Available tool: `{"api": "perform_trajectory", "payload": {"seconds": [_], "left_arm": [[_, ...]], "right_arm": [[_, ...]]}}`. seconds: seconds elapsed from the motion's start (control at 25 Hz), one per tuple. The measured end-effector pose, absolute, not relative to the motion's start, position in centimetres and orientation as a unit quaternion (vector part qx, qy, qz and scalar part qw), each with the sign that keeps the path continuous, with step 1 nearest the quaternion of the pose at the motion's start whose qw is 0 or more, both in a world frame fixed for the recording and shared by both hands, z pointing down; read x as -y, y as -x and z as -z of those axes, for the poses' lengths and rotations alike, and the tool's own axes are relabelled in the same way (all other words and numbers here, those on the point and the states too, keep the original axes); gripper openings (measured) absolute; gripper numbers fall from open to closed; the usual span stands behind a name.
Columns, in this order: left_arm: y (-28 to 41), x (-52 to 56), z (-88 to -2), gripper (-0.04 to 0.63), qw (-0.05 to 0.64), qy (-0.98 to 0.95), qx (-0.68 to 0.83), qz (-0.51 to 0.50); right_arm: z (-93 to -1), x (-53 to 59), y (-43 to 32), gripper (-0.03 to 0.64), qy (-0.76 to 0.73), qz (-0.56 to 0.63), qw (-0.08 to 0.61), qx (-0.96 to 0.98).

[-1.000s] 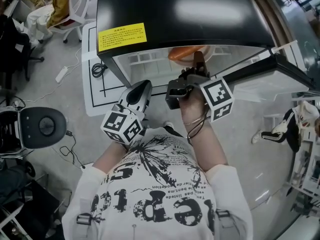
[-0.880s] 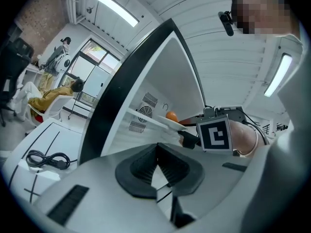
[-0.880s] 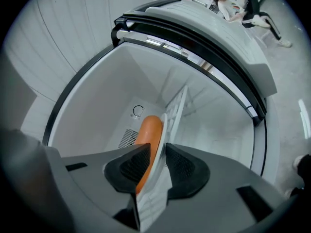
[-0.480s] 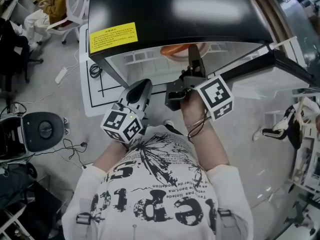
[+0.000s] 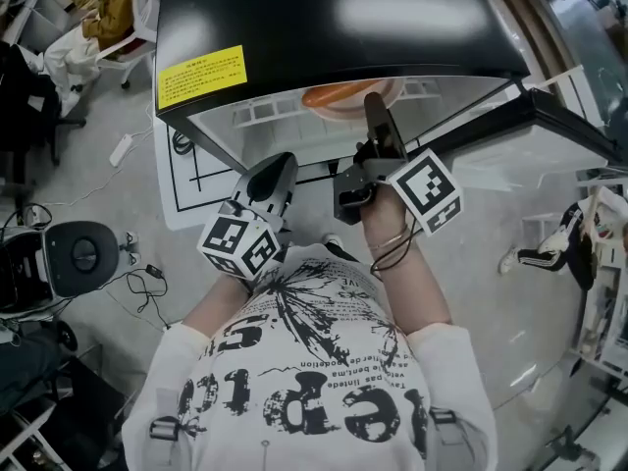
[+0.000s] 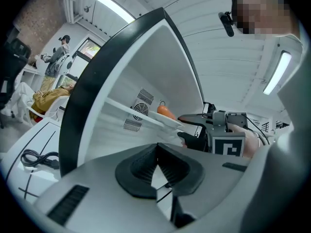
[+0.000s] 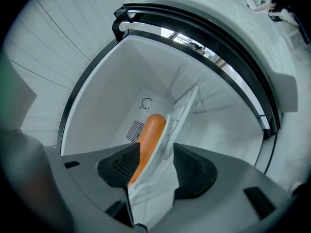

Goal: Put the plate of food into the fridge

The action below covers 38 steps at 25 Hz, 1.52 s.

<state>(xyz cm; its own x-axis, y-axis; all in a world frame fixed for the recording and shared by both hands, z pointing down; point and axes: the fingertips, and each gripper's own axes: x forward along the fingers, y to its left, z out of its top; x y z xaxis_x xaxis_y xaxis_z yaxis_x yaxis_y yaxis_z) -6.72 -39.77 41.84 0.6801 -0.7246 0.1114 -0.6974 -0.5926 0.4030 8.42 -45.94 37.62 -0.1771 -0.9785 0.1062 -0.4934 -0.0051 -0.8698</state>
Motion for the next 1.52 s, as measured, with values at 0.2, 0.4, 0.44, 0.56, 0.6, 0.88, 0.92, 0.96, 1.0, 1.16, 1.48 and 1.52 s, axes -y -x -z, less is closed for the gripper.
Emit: {"api": "perform_trajectory", "payload": {"seconds": [0.2, 0.4, 0.44, 0.56, 0.6, 0.88, 0.92, 0.96, 1.0, 1.16, 1.48, 1.52], "left_arm": [[6.4, 40.0, -41.2, 0.008, 0.199, -0.891, 0.405, 0.040], [5.9, 40.3, -41.1, 0.008, 0.199, -0.887, 0.413, 0.048], [5.8, 40.3, -41.0, 0.008, 0.198, -0.886, 0.415, 0.050], [5.3, 40.3, -40.7, 0.008, 0.196, -0.885, 0.418, 0.054], [5.1, 40.3, -40.6, 0.008, 0.195, -0.885, 0.419, 0.055], [3.9, 40.2, -40.8, 0.008, 0.193, -0.883, 0.424, 0.057], [3.8, 40.1, -40.7, 0.008, 0.192, -0.883, 0.425, 0.058], [3.7, 40.1, -40.5, 0.008, 0.190, -0.882, 0.427, 0.058], [3.6, 40.1, -40.4, 0.008, 0.187, -0.882, 0.428, 0.059], [3.2, 40.0, -39.4, 0.008, 0.166, -0.881, 0.438, 0.060], [3.0, 39.9, -38.0, 0.008, 0.133, -0.875, 0.461, 0.064], [3.0, 39.9, -37.9, 0.008, 0.131, -0.874, 0.464, 0.064]], "right_arm": [[-37.2, 45.7, -8.8, 0.213, 0.564, 0.405, 0.282, -0.662], [-37.3, 45.1, -9.2, 0.213, 0.526, 0.427, 0.291, -0.675], [-37.4, 44.9, -9.3, 0.213, 0.521, 0.431, 0.294, -0.676], [-37.7, 44.4, -10.2, 0.160, 0.522, 0.431, 0.292, -0.676], [-37.8, 44.3, -10.4, 0.116, 0.524, 0.431, 0.287, -0.677], [-37.8, 43.7, -10.8, 0.002, 0.518, 0.409, 0.244, -0.711], [-37.7, 43.6, -10.8, 0.002, 0.515, 0.405, 0.242, -0.715], [-37.6, 43.5, -10.7, 0.002, 0.512, 0.403, 0.240, -0.720], [-37.6, 43.5, -10.7, 0.002, 0.509, 0.399, 0.237, -0.725], [-37.0, 43.0, -10.4, 0.002, 0.515, 0.344, 0.196, -0.760], [-35.9, 42.0, -8.9, 0.002, 0.519, 0.223, 0.092, -0.820], [-35.7, 41.9, -8.8, 0.002, 0.520, 0.209, 0.079, -0.825]]}}
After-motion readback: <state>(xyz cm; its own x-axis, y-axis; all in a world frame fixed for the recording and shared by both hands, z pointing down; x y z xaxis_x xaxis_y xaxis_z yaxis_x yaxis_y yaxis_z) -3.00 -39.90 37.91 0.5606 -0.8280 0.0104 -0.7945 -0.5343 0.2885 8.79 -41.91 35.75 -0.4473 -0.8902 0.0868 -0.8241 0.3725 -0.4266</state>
